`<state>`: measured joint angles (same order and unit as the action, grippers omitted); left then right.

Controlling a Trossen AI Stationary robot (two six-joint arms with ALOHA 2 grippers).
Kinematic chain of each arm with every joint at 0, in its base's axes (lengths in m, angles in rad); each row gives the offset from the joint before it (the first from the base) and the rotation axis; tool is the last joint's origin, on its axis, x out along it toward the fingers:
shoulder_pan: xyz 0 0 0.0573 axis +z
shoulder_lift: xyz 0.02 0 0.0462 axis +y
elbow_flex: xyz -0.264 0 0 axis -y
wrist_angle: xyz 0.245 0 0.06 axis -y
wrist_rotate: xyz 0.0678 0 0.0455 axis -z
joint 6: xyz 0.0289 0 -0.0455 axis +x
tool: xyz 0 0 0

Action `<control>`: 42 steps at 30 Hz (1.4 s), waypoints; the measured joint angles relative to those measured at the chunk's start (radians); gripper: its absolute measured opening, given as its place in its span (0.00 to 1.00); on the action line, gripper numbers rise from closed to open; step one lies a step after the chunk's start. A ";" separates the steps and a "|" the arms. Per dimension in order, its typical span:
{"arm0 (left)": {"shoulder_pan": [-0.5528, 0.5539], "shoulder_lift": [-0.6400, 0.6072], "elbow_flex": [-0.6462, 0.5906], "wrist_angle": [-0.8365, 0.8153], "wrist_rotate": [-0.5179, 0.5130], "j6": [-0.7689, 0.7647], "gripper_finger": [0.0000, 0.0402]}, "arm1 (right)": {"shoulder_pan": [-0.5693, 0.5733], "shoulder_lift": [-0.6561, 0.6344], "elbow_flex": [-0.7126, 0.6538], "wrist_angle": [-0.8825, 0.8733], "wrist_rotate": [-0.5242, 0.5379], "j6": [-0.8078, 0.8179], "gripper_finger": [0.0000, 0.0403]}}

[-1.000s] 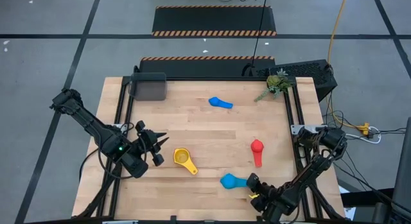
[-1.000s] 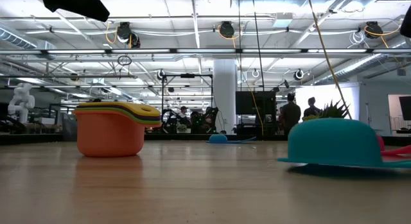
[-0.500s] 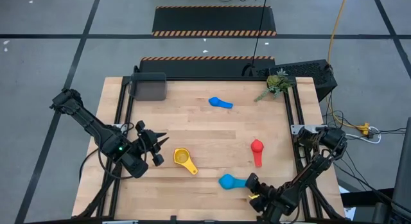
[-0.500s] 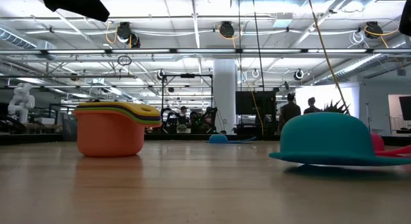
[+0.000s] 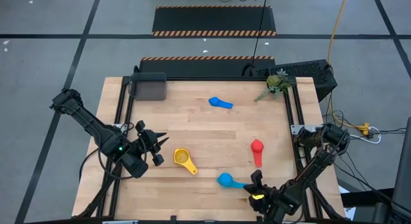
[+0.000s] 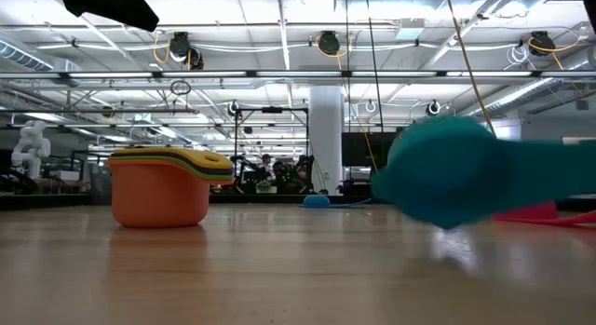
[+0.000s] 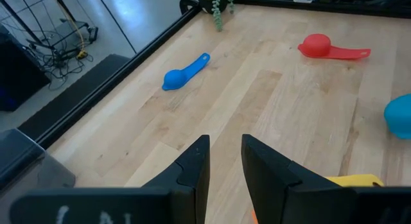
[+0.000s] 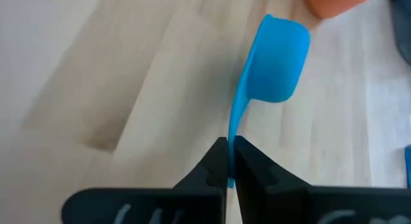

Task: Nest measuring cups in basket
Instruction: Stack the light blue measuring cup on top of the yellow measuring cup

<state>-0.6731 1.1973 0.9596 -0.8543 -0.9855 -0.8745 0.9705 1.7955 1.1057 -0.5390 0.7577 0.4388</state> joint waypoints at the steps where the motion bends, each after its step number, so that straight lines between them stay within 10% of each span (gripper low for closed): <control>1: 0.000 0.000 0.000 0.000 0.000 0.000 0.23 | 0.000 -0.014 0.000 0.001 0.003 0.016 0.00; 26: 0.000 0.000 0.000 0.412 -0.001 0.466 0.23 | -0.051 -0.259 0.000 0.353 0.307 -0.065 0.00; 35: 0.000 0.000 0.000 0.419 0.000 0.480 0.23 | -0.184 -0.356 -0.013 0.506 0.029 -0.230 0.00; 42: 0.000 0.000 0.000 0.419 0.039 0.489 0.23 | -0.326 -0.428 -0.236 1.010 -0.235 -0.366 0.00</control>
<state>-0.6735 1.1976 0.9596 -0.4357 -0.9466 -0.3851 0.6442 1.3672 0.8701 0.4708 0.5228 0.0728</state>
